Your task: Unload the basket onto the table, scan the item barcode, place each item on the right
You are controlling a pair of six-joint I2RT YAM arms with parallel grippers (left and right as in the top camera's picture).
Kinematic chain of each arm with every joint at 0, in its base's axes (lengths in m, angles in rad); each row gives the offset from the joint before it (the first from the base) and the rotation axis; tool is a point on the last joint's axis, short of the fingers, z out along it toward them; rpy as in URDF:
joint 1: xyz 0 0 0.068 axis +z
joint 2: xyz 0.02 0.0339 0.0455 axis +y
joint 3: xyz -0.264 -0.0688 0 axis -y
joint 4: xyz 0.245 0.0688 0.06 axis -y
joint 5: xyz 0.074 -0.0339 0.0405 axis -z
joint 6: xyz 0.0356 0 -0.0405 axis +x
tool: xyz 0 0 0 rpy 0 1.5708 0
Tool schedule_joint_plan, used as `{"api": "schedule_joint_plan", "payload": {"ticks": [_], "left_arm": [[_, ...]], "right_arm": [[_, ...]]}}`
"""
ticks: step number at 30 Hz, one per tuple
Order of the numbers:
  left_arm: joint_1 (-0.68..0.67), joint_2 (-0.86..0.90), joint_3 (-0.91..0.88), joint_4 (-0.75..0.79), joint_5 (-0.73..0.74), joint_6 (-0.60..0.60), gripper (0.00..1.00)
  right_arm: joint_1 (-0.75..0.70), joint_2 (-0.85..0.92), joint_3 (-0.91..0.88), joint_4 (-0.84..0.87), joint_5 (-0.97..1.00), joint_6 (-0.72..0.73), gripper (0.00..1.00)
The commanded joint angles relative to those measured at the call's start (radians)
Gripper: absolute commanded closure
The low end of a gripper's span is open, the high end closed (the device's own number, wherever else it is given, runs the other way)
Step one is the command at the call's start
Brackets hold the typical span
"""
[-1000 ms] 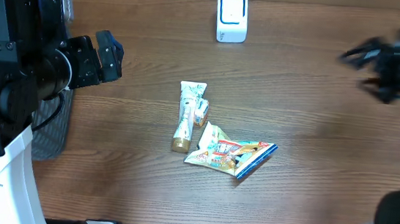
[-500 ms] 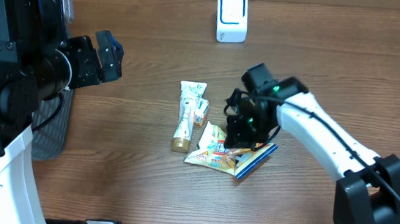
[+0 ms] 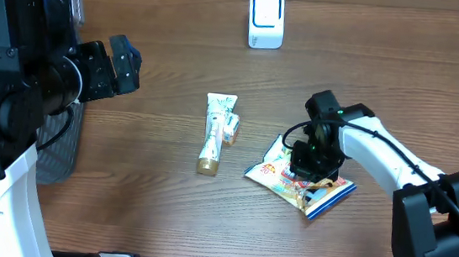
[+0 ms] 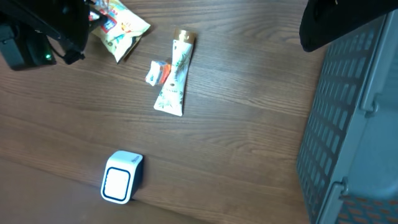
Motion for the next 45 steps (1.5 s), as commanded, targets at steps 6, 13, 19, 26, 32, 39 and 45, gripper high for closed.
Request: {"api": "schedule_joint_plan", "payload": {"ticks": [6, 13, 19, 26, 32, 39, 45], "left_arm": [[0.004, 0.002, -0.001, 0.023, -0.003, 0.008, 0.0], [0.004, 0.002, -0.001, 0.041, 0.006, -0.057, 0.0], [-0.035, 0.027, -0.016, 0.026, 0.413, 0.108, 0.0], [-0.289, 0.14, -0.232, 0.051, 0.519, 0.205, 0.43], [-0.491, 0.35, -0.461, 0.152, 0.524, 0.212, 0.7], [-0.615, 0.6, -0.492, 0.269, 0.541, 0.199, 0.96], [-0.627, 0.752, -0.492, 0.32, 0.552, 0.187, 0.96]], "right_arm": [[-0.004, -0.007, 0.27, -0.156, 0.039, -0.033, 0.96], [-0.004, -0.154, 0.352, -0.28, 0.117, -0.021, 0.96], [-0.021, -0.324, 0.349, -0.381, 0.295, 0.072, 0.96], [-0.076, -0.356, 0.273, -0.434, 0.274, 0.069, 0.96], [-0.138, -0.356, -0.001, -0.229, 0.005, -0.039, 0.96], [-0.156, -0.351, -0.244, 0.052, -0.145, -0.003, 0.96], [-0.173, -0.3, -0.368, 0.238, -0.138, 0.062, 0.96]]}}
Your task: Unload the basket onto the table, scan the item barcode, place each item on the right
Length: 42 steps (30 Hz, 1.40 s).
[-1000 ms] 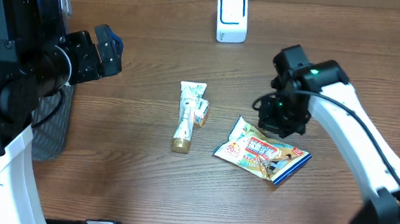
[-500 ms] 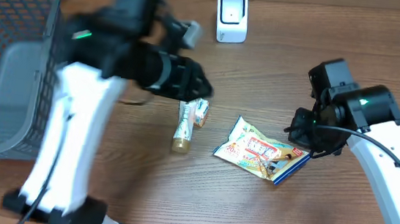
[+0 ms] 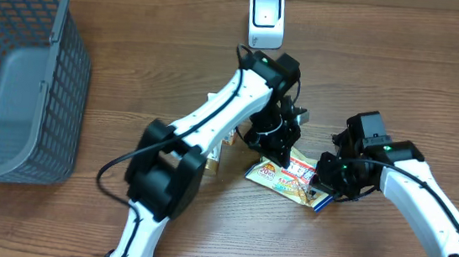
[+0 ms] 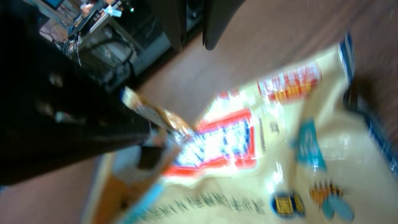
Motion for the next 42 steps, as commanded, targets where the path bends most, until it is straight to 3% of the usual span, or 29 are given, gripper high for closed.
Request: {"api": "schedule_joint_plan", "payload": {"ticks": [1, 4, 11, 16, 21, 24, 25, 28, 29, 31, 34, 42], "left_arm": [[0.005, 0.086, -0.003, 0.028, 0.019, -0.011, 0.96], [0.018, 0.15, -0.003, 0.054, -0.011, -0.014, 0.96], [0.078, 0.194, 0.002, 0.05, -0.374, -0.206, 0.96], [0.138, 0.194, 0.098, -0.029, -0.38, -0.204, 0.96], [0.184, 0.194, 0.38, -0.212, -0.372, -0.176, 0.96], [0.185, 0.193, 0.558, -0.286, -0.349, -0.16, 0.96], [0.185, 0.193, 0.589, -0.299, -0.346, -0.16, 0.96], [0.186, 0.194, 0.621, -0.298, -0.346, -0.169, 0.96], [0.19, 0.194, 0.621, -0.297, -0.346, -0.172, 0.91], [0.205, 0.195, 0.619, -0.294, -0.346, -0.172, 0.65], [0.224, 0.195, 0.619, -0.295, -0.346, -0.172, 0.03], [0.26, 0.195, 0.619, -0.301, -0.346, -0.172, 0.0]], "right_arm": [[-0.02, 0.038, -0.056, 0.055, -0.015, 0.044, 0.96], [-0.039, 0.072, -0.073, 0.042, 0.099, 0.067, 0.96], [-0.101, 0.083, -0.067, -0.053, 0.212, 0.063, 0.96], [-0.104, 0.083, 0.024, -0.142, 0.214, 0.05, 0.96], [-0.103, 0.083, 0.213, -0.269, 0.274, 0.05, 0.9], [-0.103, 0.083, 0.289, -0.268, 0.22, -0.055, 0.75], [-0.103, 0.083, 0.294, -0.249, 0.176, -0.124, 0.65], [-0.101, 0.087, 0.289, -0.202, 0.084, -0.283, 0.11], [-0.101, 0.092, 0.286, -0.192, 0.077, -0.301, 0.02], [-0.101, 0.104, 0.276, -0.161, 0.078, -0.319, 0.0], [-0.101, 0.124, 0.245, -0.086, 0.078, -0.319, 0.0], [-0.101, 0.27, 0.216, -0.034, 0.002, -0.407, 0.0]]}}
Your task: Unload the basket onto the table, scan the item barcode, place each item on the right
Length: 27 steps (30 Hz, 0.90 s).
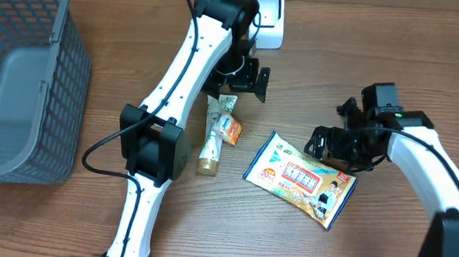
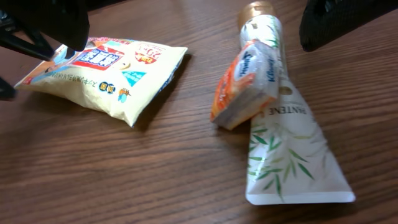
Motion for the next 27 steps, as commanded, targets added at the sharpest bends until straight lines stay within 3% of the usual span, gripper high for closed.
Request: {"api": "schedule_joint_plan", "payload": {"ticks": [1, 4, 10, 12, 14, 22, 25, 27], "left_arm": [[0.016, -0.002, 0.016, -0.003, 0.01, 0.009, 0.0], [0.018, -0.002, 0.016, -0.003, 0.009, 0.01, 0.0], [0.018, -0.002, 0.016, -0.003, 0.01, 0.009, 0.0], [0.017, -0.002, 0.016, -0.003, 0.01, 0.01, 0.0], [0.016, -0.002, 0.016, -0.003, 0.01, 0.009, 0.0], [0.014, -0.002, 0.016, -0.003, 0.01, 0.01, 0.0], [0.014, -0.002, 0.015, -0.003, 0.01, 0.01, 0.0], [0.014, -0.002, 0.015, -0.003, 0.01, 0.01, 0.0]], "right_arm": [[-0.001, 0.076, -0.011, 0.001, -0.039, -0.044, 0.0], [-0.001, 0.129, -0.011, -0.022, -0.126, -0.114, 0.06], [0.012, 0.134, -0.015, -0.073, -0.159, -0.182, 0.05], [0.025, 0.134, -0.025, -0.078, -0.16, -0.179, 0.2], [0.035, 0.134, -0.045, -0.07, -0.16, -0.155, 0.27], [0.066, 0.134, -0.135, 0.038, -0.16, -0.053, 0.36], [0.086, 0.134, -0.161, 0.081, -0.158, 0.008, 0.53], [0.111, 0.134, -0.167, 0.104, -0.144, 0.053, 0.72]]}}
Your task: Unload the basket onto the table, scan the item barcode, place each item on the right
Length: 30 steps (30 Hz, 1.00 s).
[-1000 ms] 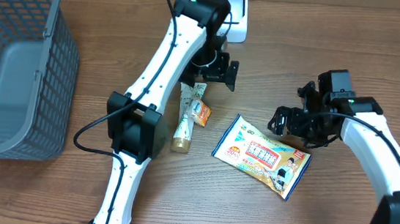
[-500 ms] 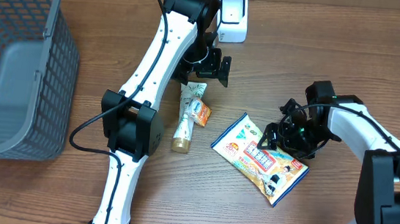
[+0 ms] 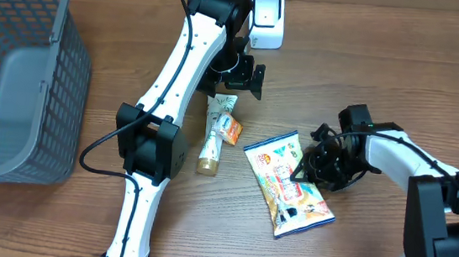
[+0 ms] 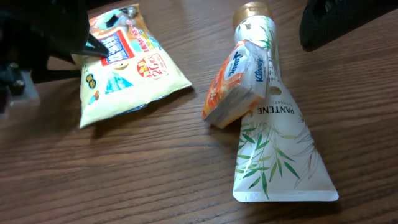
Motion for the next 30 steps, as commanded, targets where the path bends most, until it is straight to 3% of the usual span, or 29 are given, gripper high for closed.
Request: {"api": "schedule_joint_plan", "payload": {"ticks": [1, 2, 5, 8, 11, 15, 18, 22, 30], "left_arm": [[-0.002, -0.002, 0.016, -0.003, 0.01, 0.01, 0.0], [-0.002, -0.002, 0.015, -0.003, 0.01, 0.01, 0.0], [-0.002, -0.002, 0.015, -0.003, 0.014, 0.013, 0.0], [-0.002, -0.004, 0.018, -0.003, 0.096, 0.034, 0.0], [0.018, -0.009, 0.067, -0.003, 0.181, 0.082, 0.0], [0.093, -0.066, 0.181, -0.003, 0.188, 0.064, 0.0], [0.17, -0.124, 0.207, -0.003, 0.164, 0.021, 0.0], [0.27, -0.153, 0.207, -0.003, 0.088, -0.067, 0.0], [0.339, -0.151, 0.198, -0.003, 0.054, -0.065, 0.0]], "right_arm": [[0.046, 0.012, -0.033, 0.035, 0.06, 0.098, 0.85], [0.055, 0.012, -0.033, 0.053, 0.067, 0.144, 0.96], [0.055, 0.012, -0.025, 0.09, 0.108, 0.269, 0.96], [0.044, 0.011, 0.035, 0.085, 0.082, 0.296, 0.96], [0.03, 0.011, 0.151, 0.059, 0.017, 0.307, 0.96], [-0.014, 0.011, 0.394, 0.1, 0.017, 0.488, 0.96], [-0.032, 0.011, 0.527, 0.302, 0.023, 0.669, 0.96], [-0.025, 0.02, 0.547, 0.58, 0.164, 0.949, 0.96], [0.057, 0.193, 0.548, 0.992, 0.273, 1.233, 0.96]]}}
